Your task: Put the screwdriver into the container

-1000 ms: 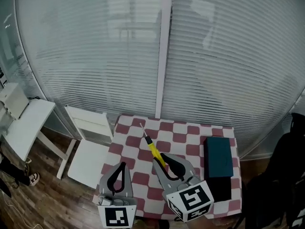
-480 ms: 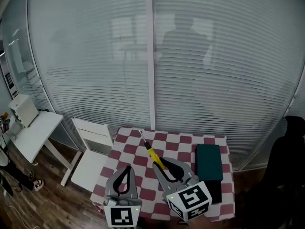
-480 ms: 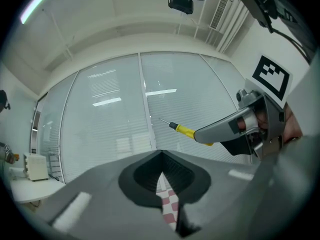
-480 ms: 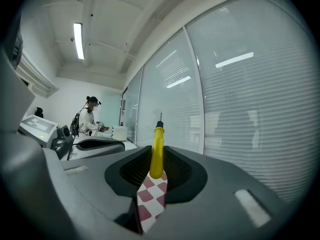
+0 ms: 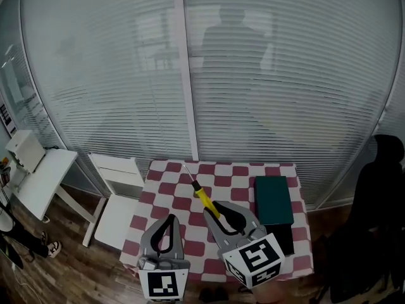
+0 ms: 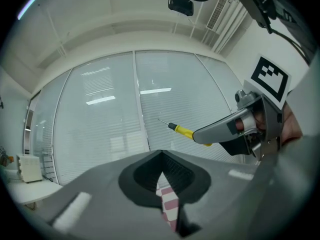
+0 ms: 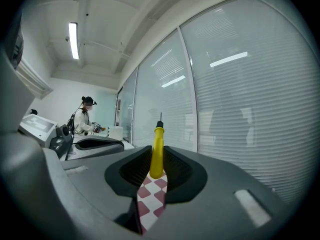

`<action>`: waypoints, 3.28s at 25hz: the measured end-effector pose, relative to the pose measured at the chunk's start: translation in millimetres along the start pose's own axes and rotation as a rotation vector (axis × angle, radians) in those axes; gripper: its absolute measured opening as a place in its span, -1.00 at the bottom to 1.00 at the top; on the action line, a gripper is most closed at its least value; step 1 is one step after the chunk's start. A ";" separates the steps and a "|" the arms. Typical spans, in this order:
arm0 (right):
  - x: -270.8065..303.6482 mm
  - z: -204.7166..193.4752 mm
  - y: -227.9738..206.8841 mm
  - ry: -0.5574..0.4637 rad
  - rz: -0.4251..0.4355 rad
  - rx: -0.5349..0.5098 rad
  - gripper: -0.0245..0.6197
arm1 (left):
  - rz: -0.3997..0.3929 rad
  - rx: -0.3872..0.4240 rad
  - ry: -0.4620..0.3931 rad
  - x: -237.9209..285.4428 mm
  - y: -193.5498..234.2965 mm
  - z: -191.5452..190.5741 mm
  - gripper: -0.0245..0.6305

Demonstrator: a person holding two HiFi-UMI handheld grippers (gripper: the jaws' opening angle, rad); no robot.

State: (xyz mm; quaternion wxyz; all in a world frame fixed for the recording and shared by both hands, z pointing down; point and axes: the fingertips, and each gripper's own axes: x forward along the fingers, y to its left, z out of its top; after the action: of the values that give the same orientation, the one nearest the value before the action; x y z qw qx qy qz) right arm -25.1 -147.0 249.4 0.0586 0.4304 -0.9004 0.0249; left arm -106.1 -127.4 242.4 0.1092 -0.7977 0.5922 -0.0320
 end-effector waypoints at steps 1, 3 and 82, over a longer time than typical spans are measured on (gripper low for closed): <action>0.1 0.6 -0.9 -0.001 -0.012 -0.002 -0.62 | -0.009 -0.007 -0.003 1.3 0.2 -0.8 -0.92; 1.2 0.8 -1.4 -0.001 -0.036 -0.008 -0.62 | -0.027 -0.022 -0.012 3.1 1.9 -3.5 -0.92; -185.1 -332.4 -149.9 0.716 -0.214 0.244 -0.62 | -0.350 -0.097 0.312 64.4 -246.5 -121.3 -0.92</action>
State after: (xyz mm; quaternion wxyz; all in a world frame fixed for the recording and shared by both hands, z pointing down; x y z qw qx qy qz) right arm 234.8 -66.6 554.7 0.3196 0.4897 -0.7634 0.2742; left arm 122.4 -137.5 407.8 -0.0291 -0.8780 0.4554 -0.1449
